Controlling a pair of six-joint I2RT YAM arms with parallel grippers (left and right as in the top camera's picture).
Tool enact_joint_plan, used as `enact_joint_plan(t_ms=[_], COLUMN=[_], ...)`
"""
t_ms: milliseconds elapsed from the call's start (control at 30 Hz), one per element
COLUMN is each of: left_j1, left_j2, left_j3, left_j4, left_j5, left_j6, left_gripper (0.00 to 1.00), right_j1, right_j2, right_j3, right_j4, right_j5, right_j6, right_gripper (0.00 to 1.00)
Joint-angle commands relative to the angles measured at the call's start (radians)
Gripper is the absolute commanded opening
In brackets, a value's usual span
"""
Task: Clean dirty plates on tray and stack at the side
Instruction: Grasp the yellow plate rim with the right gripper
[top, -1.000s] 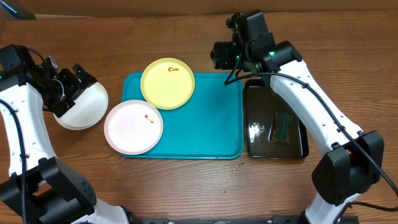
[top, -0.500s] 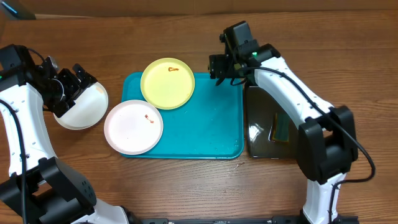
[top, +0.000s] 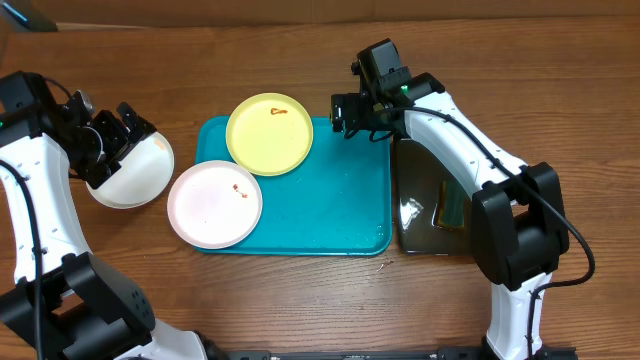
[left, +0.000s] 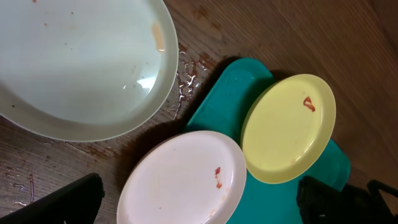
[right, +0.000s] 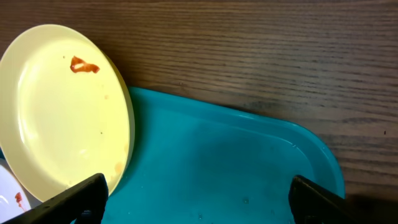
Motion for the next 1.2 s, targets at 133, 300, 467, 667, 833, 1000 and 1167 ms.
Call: enact_joint_plan(t_ms=[133,300,467,667,833,1000,1167], left_j1=[0.000,0.000,0.000,0.000,0.000,0.000,0.000], left_j2=[-0.014,-0.014,-0.014,-0.014,-0.014,-0.014,-0.014], left_j3=[0.017,0.017,0.017,0.017,0.017,0.017,0.017], left_j4=[-0.002,-0.002,-0.002,-0.002,-0.002,-0.002,-0.002], left_j5=[-0.002,-0.002,-0.003,-0.003,-0.002,-0.002,-0.002], left_j6=[0.022,0.023,0.022,0.022,0.022,0.023,0.023], left_gripper=[1.00,1.00,1.00,1.00,1.00,1.00,1.00], right_j1=[0.005,0.005,0.005,0.005,0.005,0.005,0.005], right_j2=[-0.003,-0.003,-0.003,-0.003,-0.003,-0.003,-0.003], right_j3=[0.006,0.006,0.006,0.006,0.006,0.006,0.006], right_j4=[0.002,-0.001,-0.002,-0.002,-0.002,-0.002,-0.002], right_j5=[-0.002,-0.009,-0.009,-0.009,-0.008,-0.008,-0.008], right_j6=[0.000,0.000,0.000,0.000,0.000,0.000,0.000], right_gripper=[0.95,0.96,0.96,0.96,0.96,0.96,0.96])
